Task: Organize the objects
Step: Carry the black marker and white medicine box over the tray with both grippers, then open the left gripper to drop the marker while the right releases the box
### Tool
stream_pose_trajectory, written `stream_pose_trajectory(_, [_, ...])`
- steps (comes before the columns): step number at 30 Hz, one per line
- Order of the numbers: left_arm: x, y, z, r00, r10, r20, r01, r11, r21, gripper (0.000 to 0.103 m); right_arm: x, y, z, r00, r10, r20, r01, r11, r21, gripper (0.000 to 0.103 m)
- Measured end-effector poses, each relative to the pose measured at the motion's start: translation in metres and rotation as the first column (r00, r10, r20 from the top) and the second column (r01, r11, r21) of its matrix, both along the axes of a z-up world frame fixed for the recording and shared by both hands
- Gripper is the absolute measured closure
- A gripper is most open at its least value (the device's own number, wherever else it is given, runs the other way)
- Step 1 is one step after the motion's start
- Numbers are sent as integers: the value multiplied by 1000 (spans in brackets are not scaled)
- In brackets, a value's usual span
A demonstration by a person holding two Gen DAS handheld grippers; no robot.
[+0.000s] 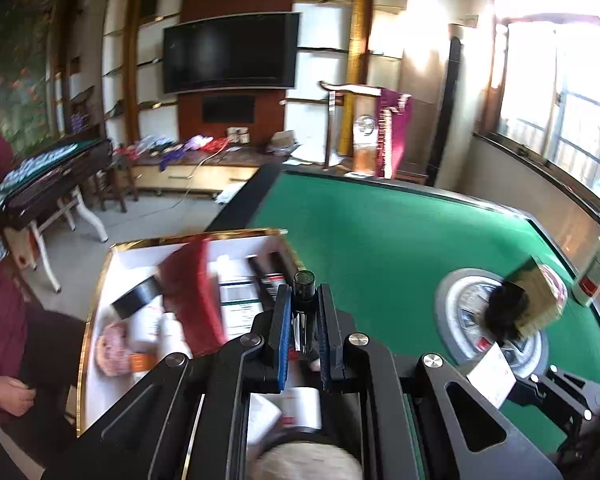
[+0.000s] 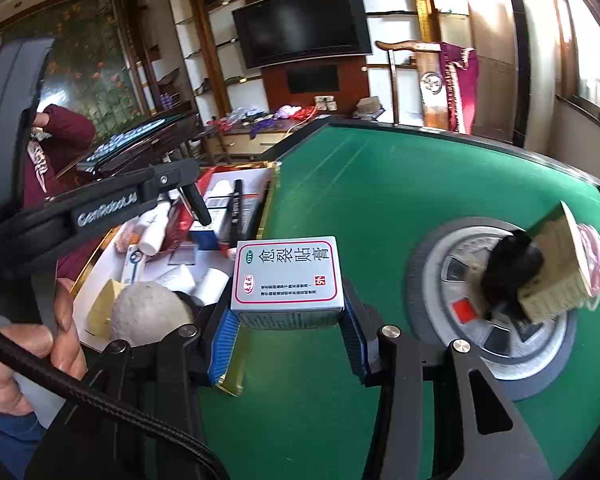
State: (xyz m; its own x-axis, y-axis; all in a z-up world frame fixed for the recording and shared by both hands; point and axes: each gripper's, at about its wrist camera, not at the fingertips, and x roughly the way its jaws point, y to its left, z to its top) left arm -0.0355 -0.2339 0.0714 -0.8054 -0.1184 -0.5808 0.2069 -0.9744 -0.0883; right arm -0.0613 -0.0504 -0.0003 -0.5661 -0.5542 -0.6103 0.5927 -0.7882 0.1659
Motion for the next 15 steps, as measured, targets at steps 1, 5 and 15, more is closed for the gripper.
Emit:
stream_pose_trajectory(1, [-1, -12, -3, 1000, 23, 9, -23, 1000, 17, 94, 1, -8, -1, 1000, 11, 0, -11, 1000, 4, 58])
stream_pose_trajectory(5, [-6, -49, -16, 994, 97, 51, -100, 993, 64, 94, 4, -38, -9, 997, 75, 7, -76, 997, 33, 58])
stream_pose_trajectory(15, [-17, -68, -40, 985, 116, 128, -130, 986, 107, 94, -9, -69, -15, 992, 113, 57, -114, 993, 12, 58])
